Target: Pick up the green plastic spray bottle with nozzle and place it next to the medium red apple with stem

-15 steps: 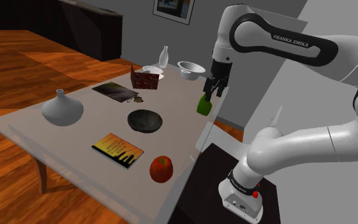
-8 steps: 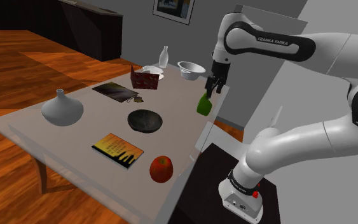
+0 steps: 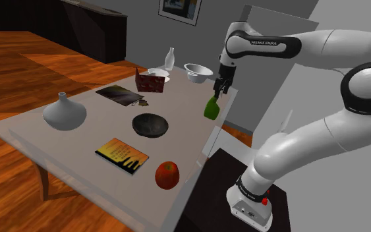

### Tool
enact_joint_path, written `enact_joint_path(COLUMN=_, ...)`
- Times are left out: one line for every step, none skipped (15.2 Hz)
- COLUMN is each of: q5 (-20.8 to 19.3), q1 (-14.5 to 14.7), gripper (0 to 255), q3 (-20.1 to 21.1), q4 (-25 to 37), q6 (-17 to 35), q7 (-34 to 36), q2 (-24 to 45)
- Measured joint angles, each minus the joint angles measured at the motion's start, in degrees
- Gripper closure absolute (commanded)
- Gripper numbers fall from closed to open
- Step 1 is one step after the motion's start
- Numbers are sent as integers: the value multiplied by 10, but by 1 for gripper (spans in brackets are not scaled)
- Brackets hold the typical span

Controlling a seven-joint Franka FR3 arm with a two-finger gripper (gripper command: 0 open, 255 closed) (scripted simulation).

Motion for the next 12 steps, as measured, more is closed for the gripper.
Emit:
enact_joint_path(q5=-2, q1=-1, gripper=0, q3=-9, q4=9, q6=10, q7=-11, q2=17)
enact_joint_path(q5=-4, q1=-3, gripper=0, q3=-19, q4=15, q6=20, q7=-25, q2=31)
enact_joint_path(q5=-7, q1=-6, gripper=0, q3=-32, q4=24, q6=32, q7=-41, q2=49)
enact_joint_path(q5=-6, q1=-7, gripper=0, q3=-42, q4=43, q6=35, q7=-55, q2=69)
enact_joint_path(q5=-6, q1=-8, gripper=0, q3=-51, q4=51, q6=45, q7=-68, q2=84)
enact_joint_path(q5=-4, q1=-9, gripper=0, q3=-59, q4=59, q6=56, q7=-80, q2=102)
enact_joint_path(q5=-1, q1=-11, gripper=0, q3=-70, q4=76, q6=61, q7=-96, q2=121)
enact_joint_path(q5=2, q1=-13, gripper=0, q3=-78, q4=88, q6=69, q7=-109, q2=139)
enact_joint_path(q5=7, q1=-14, gripper=0, q3=-87, q4=102, q6=76, q7=-125, q2=160)
enact_joint_path(q5=13, q1=-16, gripper=0, q3=-95, q4=120, q6=82, q7=-139, q2=181)
enact_joint_path(q5=19, q1=-18, gripper=0, q3=-103, q4=132, q6=89, q7=-153, q2=200)
enact_joint_path(q5=26, q1=-21, gripper=0, q3=-110, q4=146, q6=96, q7=-168, q2=220)
